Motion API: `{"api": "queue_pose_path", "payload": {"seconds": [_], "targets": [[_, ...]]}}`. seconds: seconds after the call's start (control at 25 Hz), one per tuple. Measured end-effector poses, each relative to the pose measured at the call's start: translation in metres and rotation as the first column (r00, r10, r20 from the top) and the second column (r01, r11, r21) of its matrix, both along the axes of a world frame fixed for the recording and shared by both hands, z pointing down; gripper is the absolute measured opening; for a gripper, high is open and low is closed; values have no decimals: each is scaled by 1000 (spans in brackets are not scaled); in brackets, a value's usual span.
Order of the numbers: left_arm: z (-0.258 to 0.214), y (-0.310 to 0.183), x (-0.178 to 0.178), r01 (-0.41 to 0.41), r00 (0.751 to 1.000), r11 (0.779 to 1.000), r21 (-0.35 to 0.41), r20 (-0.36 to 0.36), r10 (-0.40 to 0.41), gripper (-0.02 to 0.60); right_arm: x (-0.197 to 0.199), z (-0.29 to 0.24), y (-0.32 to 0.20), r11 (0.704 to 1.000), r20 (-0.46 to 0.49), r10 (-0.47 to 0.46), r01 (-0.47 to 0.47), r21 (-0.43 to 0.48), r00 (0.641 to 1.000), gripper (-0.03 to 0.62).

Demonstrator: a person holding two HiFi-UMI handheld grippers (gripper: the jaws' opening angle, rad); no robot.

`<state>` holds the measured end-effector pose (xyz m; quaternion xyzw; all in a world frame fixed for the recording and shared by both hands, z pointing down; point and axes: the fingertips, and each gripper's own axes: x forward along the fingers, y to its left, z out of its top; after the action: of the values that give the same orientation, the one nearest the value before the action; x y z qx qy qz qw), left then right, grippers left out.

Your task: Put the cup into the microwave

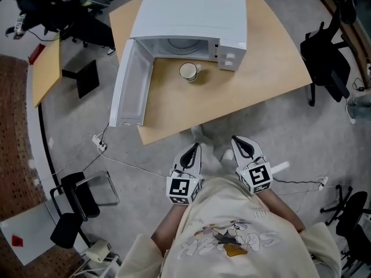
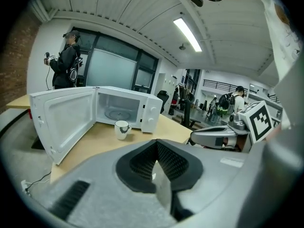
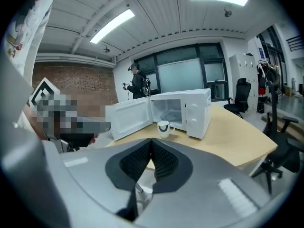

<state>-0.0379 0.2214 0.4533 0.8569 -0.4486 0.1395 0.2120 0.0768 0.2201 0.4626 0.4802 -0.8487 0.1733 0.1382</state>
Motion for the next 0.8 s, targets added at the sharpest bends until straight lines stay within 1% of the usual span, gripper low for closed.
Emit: {"api": "queue_pose_path", "payload": {"seconds": [0.2, 0.36, 0.48, 0.56, 0.68, 0.8], "targets": [[0, -68, -18, -8, 999, 1000, -14, -46, 8, 5, -16, 1, -55, 1000, -30, 13, -13, -6, 999, 6], [-3, -117, -27, -61, 997, 998, 0, -54, 60, 5, -27, -2, -105, 998, -50, 68, -68, 8, 996, 6], [-3, -144, -30, -82, 995, 997, 5, -65, 82, 5, -37, -7, -135, 996, -51, 90, -89, 23, 995, 6], [0, -161, -29, -89, 994, 996, 7, -63, 89, 5, -42, -8, -155, 995, -57, 94, -92, 35, 994, 6], [3, -175, -20, -97, 993, 995, 3, -65, 96, 5, -43, -8, -169, 996, -64, 84, -82, 32, 994, 6], [6, -189, -10, -92, 994, 995, 24, -56, 94, 5, -42, -6, -182, 998, -61, 56, -55, 21, 997, 6]]}}
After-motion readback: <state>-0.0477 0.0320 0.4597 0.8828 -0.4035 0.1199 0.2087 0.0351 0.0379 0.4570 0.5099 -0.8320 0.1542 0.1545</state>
